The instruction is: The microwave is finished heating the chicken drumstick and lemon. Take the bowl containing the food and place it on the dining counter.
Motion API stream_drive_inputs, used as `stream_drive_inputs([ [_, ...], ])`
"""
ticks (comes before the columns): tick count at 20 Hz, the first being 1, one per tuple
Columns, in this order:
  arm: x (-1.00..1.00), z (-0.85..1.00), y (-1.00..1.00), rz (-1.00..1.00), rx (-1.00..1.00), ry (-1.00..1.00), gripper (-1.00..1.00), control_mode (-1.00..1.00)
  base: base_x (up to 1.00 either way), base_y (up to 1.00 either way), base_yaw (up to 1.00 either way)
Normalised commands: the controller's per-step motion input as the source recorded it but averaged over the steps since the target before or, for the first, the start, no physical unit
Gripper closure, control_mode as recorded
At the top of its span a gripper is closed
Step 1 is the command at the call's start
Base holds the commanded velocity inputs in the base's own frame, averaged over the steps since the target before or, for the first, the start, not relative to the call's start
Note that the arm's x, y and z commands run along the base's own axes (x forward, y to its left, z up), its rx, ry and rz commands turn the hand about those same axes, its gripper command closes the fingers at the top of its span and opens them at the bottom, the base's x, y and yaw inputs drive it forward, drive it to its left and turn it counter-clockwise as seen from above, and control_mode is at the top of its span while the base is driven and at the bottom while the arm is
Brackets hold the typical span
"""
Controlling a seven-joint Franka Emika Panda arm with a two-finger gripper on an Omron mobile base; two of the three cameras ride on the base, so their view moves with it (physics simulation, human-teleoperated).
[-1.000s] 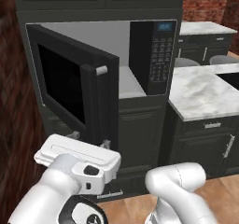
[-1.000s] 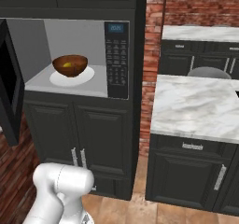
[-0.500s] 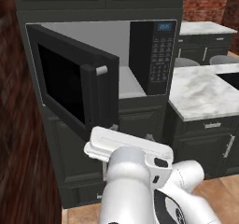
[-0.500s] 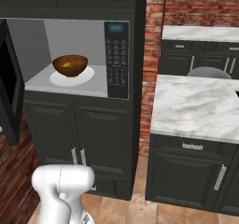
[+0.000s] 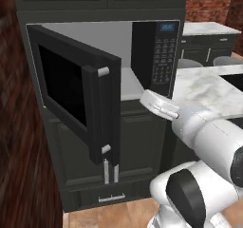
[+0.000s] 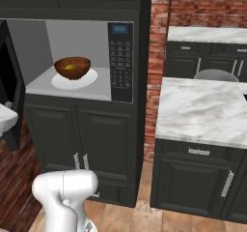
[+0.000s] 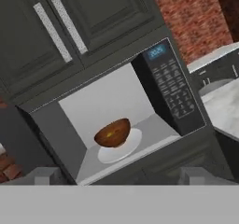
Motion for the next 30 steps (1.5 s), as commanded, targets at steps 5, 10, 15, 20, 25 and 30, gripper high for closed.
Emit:
stream_drive_inputs([
  [5,0.81,-0.07,-0.92,0.38,0.19,0.04,-1.00,-1.00,0.00,0.00,0.00],
  [10,0.74,-0.51,-0.68,0.50,0.06,0.19,-1.00,-1.00,0.00,0.00,0.00],
  [15,0.92,-0.49,0.08,0.53,0.11,0.22,-1.00,-1.00,0.00,0.00,0.00],
  [20,0.69,-0.40,0.88,0.41,0.04,0.12,-1.00,-1.00,0.00,0.00,0.00],
  [25,0.29,-0.16,1.00,0.23,0.00,0.02,-1.00,-1.00,0.00,0.00,0.00],
  [30,-0.03,-0.14,1.00,0.12,0.00,0.00,-1.00,-1.00,0.00,0.00,0.00],
])
